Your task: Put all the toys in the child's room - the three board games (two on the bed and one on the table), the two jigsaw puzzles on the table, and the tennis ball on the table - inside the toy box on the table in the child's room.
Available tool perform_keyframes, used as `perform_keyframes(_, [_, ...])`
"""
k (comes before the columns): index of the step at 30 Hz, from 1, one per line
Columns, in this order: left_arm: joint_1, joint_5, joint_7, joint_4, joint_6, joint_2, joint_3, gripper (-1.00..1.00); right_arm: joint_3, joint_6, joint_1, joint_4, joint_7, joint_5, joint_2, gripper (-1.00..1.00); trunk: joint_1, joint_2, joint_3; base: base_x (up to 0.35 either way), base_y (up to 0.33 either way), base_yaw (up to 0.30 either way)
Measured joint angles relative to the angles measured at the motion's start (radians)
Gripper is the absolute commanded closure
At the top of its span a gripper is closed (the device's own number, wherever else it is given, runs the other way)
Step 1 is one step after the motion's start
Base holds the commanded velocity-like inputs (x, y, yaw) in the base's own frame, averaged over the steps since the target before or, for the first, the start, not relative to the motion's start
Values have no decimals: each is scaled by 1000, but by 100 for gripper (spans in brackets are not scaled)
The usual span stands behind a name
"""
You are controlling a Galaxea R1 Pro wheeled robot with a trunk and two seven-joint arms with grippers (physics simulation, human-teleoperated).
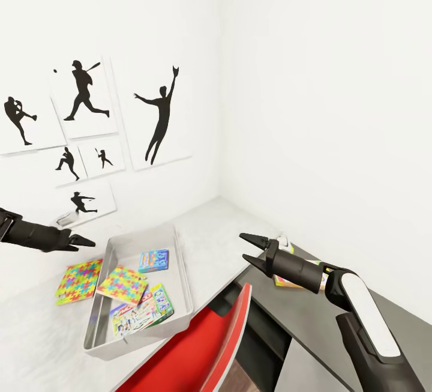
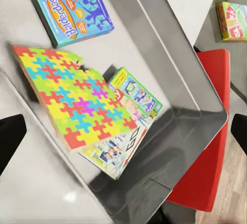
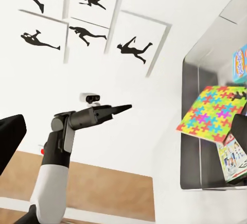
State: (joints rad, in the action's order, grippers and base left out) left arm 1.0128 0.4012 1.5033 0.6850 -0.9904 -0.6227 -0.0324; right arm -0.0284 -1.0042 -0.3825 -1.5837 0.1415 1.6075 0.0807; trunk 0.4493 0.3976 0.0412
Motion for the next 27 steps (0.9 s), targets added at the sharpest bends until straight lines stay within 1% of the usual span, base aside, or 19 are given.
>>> perform_keyframes(3, [0, 0, 7, 0, 13, -6, 0, -100, 0, 0, 0, 0, 0, 0, 0, -100, 0, 0, 0, 0, 0, 0])
perform_keyframes(10, [0, 0, 7, 0, 17, -7, -2, -100, 0, 0, 0, 0, 0, 0, 0, -100, 0, 0, 0, 0, 0, 0])
perform_keyframes(27, [-2, -3, -1, 0, 18, 5, -7, -100, -7, 0, 0, 0, 0, -2, -1, -100, 0, 0, 0, 0, 0, 0])
